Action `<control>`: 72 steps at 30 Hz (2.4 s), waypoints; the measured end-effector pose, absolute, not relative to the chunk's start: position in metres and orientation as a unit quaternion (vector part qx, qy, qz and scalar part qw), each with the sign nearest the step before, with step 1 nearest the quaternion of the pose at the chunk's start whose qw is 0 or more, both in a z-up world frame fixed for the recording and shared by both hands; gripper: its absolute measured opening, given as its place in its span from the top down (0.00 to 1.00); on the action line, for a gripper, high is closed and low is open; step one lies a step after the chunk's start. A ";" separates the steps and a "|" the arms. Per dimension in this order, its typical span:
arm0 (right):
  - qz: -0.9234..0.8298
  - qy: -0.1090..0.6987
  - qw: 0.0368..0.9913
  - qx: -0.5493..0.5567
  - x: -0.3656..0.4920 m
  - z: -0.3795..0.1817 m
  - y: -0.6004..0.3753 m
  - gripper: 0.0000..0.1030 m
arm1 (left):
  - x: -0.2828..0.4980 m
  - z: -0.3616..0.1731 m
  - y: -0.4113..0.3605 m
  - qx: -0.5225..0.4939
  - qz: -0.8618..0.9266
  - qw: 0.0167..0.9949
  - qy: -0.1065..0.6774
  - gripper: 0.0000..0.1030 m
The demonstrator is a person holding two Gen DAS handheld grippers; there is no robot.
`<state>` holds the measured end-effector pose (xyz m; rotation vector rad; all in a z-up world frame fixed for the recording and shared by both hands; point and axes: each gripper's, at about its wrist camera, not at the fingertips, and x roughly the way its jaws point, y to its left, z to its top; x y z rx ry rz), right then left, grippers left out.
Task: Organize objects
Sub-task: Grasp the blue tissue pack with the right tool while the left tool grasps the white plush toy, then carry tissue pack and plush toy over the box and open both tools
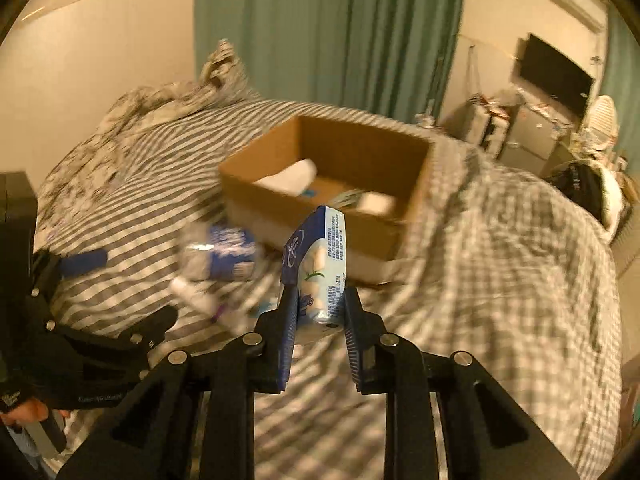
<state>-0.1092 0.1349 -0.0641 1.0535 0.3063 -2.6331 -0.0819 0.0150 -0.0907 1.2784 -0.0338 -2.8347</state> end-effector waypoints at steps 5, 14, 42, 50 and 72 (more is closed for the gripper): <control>-0.916 0.106 0.107 0.373 -0.116 -0.070 0.162 0.79 | -0.096 -0.099 0.043 0.423 -0.906 -0.008 -0.008 0.00; -0.909 0.095 0.099 0.394 -0.129 -0.096 0.181 0.79 | -0.118 -0.126 0.092 0.450 -0.891 -0.039 -0.040 0.00; -0.912 0.100 0.103 0.383 -0.110 -0.092 0.173 0.79 | -0.097 -0.093 0.085 0.429 -0.901 -0.062 -0.021 0.49; -0.925 0.101 0.115 0.348 -0.090 -0.054 0.171 0.79 | -0.088 -0.039 0.077 0.378 -0.923 -0.069 -0.015 0.49; -0.950 0.122 0.137 0.254 -0.194 0.055 0.139 0.79 | -0.209 0.050 0.043 0.302 -0.952 -0.047 -0.013 0.49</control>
